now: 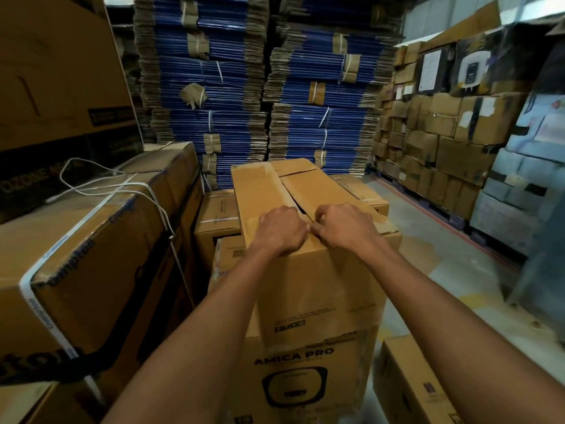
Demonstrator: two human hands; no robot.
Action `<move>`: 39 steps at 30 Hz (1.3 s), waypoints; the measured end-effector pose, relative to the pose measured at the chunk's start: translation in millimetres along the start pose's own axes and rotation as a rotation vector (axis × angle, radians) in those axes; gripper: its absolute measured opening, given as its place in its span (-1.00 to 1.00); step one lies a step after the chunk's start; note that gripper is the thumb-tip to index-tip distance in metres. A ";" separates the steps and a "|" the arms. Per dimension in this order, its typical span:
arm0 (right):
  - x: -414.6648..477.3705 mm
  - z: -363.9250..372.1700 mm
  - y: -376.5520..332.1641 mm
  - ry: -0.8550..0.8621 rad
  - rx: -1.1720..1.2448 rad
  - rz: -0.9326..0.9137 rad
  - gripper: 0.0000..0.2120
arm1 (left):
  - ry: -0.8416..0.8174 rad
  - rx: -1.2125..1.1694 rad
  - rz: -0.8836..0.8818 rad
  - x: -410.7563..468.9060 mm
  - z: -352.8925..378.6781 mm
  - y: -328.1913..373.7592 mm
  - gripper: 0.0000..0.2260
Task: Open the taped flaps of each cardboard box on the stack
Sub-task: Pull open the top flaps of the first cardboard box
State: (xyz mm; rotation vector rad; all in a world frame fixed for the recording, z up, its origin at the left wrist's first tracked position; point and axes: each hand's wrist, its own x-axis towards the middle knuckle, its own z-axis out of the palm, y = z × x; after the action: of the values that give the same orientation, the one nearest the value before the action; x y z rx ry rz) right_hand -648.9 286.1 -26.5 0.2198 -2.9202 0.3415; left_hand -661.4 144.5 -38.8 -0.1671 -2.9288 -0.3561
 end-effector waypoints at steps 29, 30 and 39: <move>14.2 -58.8 -3.3 0.219 -0.353 -0.322 -0.84 | -0.384 -0.267 0.032 59.4 -12.9 47.6 -0.30; 19.4 -61.1 -1.5 0.234 -0.324 -0.305 -0.86 | -0.362 -0.263 -0.014 55.2 -17.7 49.8 -0.15; 63.7 -89.2 25.9 0.197 -0.116 -0.137 -0.85 | 0.197 0.005 0.149 10.2 -48.9 68.8 -0.10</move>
State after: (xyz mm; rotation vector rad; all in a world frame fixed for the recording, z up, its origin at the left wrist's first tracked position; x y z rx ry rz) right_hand -699.6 324.6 66.4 0.3451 -2.7024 0.1616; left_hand -653.8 199.7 25.5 -0.3277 -2.7030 -0.3220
